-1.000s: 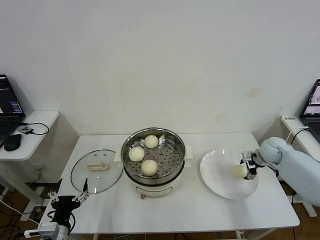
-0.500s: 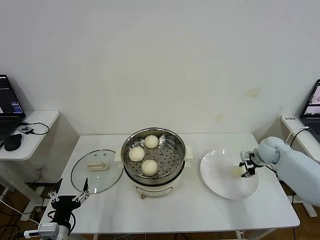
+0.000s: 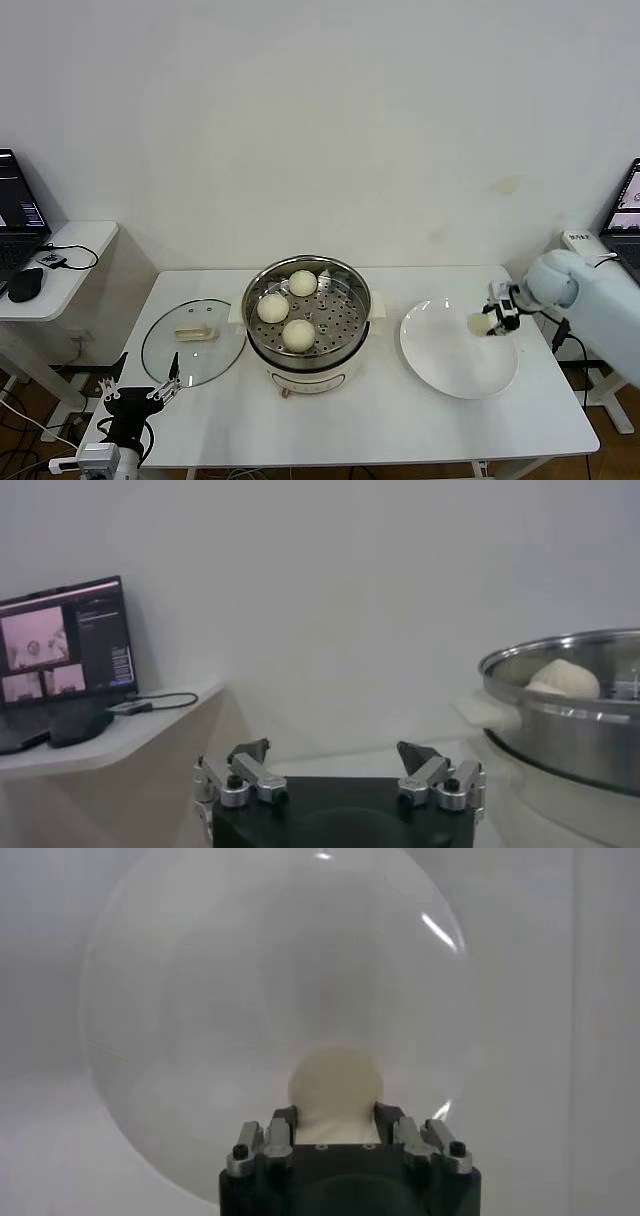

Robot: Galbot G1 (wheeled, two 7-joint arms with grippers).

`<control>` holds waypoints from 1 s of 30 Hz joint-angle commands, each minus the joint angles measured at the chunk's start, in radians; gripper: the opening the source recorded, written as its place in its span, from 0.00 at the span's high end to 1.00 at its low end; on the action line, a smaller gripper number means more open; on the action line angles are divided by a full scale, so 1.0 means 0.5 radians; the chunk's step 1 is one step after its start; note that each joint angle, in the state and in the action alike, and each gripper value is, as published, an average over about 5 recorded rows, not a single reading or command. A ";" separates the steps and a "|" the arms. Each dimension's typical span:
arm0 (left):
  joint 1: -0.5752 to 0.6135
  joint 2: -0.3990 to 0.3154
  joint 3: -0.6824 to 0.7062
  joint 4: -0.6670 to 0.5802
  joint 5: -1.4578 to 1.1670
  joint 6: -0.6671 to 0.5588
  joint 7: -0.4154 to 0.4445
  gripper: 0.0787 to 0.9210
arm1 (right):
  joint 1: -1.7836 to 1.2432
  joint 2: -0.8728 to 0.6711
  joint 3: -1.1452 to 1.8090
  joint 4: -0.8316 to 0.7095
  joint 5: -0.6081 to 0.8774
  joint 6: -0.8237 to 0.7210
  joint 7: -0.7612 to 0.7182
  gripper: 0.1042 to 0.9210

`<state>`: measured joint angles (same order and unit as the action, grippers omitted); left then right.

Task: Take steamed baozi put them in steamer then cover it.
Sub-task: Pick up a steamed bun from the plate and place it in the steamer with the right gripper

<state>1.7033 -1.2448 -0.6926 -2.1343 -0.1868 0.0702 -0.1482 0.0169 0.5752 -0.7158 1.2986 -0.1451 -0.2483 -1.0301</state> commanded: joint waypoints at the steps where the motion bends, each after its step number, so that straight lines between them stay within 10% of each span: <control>1: 0.000 0.014 0.001 -0.014 -0.002 0.005 0.001 0.12 | 0.783 -0.097 -0.563 0.378 0.454 -0.163 0.004 0.50; 17: 0.002 0.004 -0.014 -0.048 -0.005 0.013 -0.002 0.12 | 1.381 0.728 -1.070 0.419 1.328 -0.670 0.313 0.49; 30: 0.007 -0.016 -0.069 -0.039 -0.002 0.000 -0.005 0.12 | 0.892 1.120 -0.968 0.143 1.294 -0.824 0.421 0.49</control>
<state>1.7067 -1.2532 -0.7236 -2.1556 -0.1877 0.0705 -0.1510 0.5466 0.9880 -1.1790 1.4286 0.4416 -0.5930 -0.8572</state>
